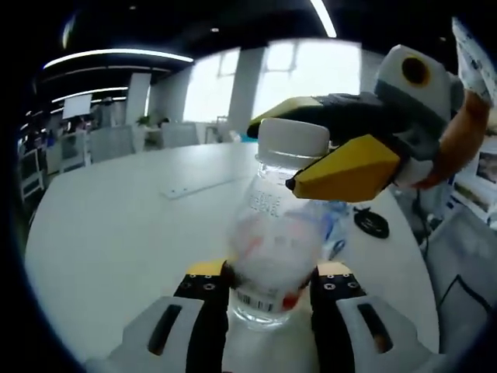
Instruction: Arrange the tabletop items into an orderly group along one side of the table until the central work area is clear of visible clutter.
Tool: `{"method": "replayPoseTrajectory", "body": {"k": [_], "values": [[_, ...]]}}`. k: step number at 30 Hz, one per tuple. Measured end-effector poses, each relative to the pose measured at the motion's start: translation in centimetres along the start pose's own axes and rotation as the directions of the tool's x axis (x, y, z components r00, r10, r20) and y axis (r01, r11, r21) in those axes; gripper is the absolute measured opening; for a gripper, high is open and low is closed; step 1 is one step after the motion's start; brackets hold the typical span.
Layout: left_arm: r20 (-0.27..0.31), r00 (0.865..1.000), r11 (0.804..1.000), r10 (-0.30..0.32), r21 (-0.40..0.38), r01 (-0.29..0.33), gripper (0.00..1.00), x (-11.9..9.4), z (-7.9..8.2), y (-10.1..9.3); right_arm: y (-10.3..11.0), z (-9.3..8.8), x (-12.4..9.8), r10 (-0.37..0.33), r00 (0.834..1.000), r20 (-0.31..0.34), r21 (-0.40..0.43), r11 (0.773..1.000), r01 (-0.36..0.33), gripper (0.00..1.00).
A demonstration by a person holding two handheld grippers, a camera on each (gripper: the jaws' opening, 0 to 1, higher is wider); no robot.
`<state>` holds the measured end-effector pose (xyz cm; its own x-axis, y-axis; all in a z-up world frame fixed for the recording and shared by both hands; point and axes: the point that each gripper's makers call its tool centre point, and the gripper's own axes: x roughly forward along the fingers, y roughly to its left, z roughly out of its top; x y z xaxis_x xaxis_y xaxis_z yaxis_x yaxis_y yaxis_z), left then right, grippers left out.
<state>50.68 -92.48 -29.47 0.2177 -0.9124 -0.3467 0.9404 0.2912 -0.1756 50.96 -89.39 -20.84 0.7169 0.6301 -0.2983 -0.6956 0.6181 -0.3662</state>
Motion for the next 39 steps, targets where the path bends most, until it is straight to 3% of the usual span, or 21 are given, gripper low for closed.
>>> {"method": "replayPoseTrajectory", "body": {"k": [9, 26, 39], "values": [[-0.022, 0.999, 0.999, -0.034, 0.027, 0.035, 0.37, 0.10, -0.01, 0.03, -0.34, -0.33, -0.05, -0.041, 0.999, -0.019, 0.009, 0.999, 0.041, 0.21], [-0.030, 0.999, 0.999, -0.022, -0.026, 0.021, 0.40, 0.30, -0.37, 0.14, -0.34, -0.46, -0.04, -0.029, 0.999, -0.024, -0.003, 1.000, 0.029, 0.22], [-0.036, 0.999, 0.999, -0.019, -0.049, 0.017, 0.51, 0.48, -0.58, -0.18, -0.42, -0.77, -0.10, -0.026, 0.999, -0.041, 0.006, 1.000, 0.026, 0.24]]}}
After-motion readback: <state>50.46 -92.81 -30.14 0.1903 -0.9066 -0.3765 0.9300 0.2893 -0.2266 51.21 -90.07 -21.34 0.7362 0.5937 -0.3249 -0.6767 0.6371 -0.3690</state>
